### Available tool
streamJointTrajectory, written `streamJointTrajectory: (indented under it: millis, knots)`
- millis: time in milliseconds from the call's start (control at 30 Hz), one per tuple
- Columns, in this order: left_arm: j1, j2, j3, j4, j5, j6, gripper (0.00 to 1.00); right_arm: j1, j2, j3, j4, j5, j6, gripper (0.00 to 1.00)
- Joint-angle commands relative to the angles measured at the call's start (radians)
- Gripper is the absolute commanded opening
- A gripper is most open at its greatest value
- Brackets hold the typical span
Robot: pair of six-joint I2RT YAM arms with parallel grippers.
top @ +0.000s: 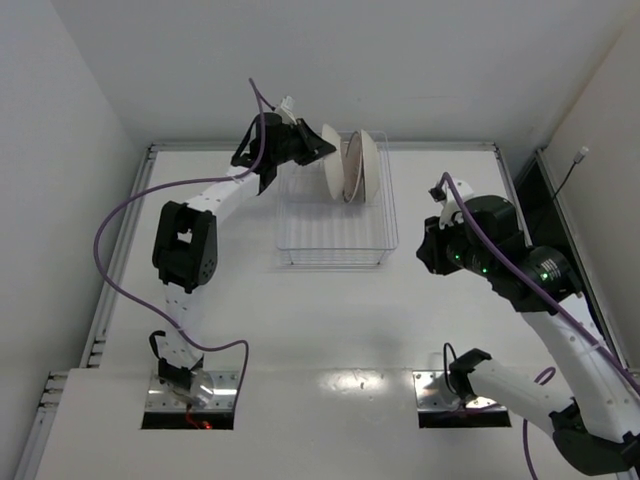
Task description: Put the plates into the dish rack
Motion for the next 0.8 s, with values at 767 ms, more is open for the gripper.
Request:
streamJointTrajectory:
  millis: [767]
  knots:
    - [-0.097,-0.068,0.078,-0.238,-0.189,0.138,0.31,-0.001,-0.025,-0.005,-0.003,0.009,-0.026,0.20]
